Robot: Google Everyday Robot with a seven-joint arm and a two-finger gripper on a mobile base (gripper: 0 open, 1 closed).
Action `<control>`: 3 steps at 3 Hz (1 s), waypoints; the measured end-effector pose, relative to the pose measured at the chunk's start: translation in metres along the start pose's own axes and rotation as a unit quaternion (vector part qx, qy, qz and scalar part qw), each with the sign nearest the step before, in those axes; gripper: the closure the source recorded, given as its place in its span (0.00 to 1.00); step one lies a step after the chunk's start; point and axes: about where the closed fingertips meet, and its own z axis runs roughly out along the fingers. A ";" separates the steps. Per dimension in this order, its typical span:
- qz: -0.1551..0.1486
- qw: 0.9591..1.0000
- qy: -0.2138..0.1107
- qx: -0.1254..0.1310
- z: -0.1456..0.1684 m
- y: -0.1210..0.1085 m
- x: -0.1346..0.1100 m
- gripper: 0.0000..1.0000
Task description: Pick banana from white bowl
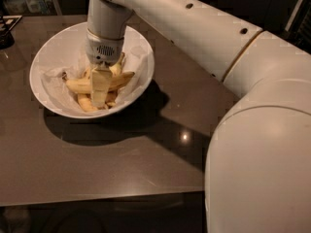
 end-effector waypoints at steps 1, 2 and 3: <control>0.000 1.000 0.000 0.000 0.000 0.000 0.000 0.60; 0.000 1.000 0.000 0.000 0.000 0.000 0.000 0.82; -0.003 1.000 -0.023 0.011 -0.010 0.005 -0.002 1.00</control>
Offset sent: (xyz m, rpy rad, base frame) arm 0.0000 0.0000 0.0000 0.0000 0.0000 0.0000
